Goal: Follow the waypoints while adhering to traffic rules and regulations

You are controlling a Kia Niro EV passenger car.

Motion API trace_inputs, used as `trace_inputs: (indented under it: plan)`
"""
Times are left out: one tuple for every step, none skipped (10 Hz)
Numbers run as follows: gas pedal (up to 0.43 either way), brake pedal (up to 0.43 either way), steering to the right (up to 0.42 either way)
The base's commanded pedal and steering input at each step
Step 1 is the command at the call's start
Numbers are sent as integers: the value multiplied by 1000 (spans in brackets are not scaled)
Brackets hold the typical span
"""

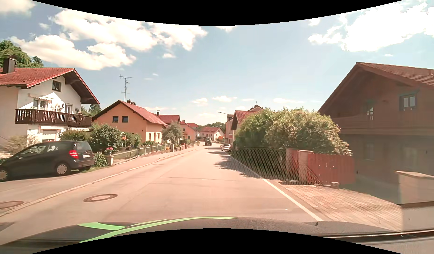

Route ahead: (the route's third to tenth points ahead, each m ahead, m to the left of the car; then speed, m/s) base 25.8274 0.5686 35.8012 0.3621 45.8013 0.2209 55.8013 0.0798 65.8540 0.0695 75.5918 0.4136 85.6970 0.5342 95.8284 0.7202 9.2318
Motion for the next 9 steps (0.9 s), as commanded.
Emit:
trace_inputs:
  plan:
    - [0, 195, 5]
    - [0, 195, 5]
    - [0, 195, 4]
    - [0, 201, 5]
    - [0, 201, 5]
    - [0, 201, 5]
    - [0, 207, 5]
    - [0, 207, 6]
    - [0, 213, 6]
